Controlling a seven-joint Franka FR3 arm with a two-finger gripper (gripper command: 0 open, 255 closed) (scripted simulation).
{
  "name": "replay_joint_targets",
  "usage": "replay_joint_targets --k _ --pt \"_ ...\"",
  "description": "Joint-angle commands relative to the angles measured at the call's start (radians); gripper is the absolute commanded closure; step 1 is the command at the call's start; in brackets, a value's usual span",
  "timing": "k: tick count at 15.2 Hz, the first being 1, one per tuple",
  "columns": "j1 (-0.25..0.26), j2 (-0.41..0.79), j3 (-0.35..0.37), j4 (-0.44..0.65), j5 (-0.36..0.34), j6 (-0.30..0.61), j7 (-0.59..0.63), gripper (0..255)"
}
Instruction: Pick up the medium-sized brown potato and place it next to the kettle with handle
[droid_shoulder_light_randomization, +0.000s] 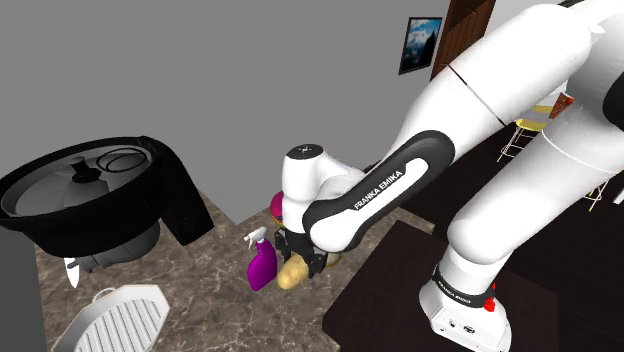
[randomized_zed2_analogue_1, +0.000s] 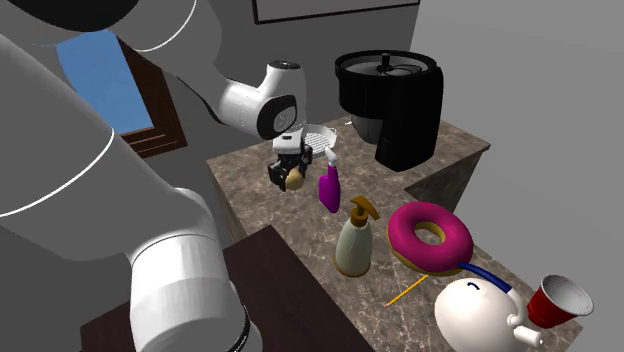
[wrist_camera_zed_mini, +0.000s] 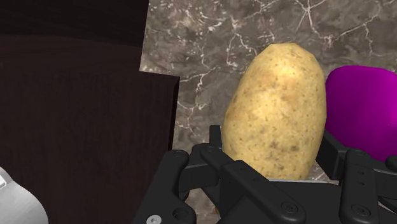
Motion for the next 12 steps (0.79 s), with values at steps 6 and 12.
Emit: replay_joint_targets --k 6,12 --pt "0.049 -0.119 -0.069 0.031 0.049 -0.144 -0.042 255" --pt "0.07 -0.192 -0.116 0.067 0.057 -0.251 -0.054 255"
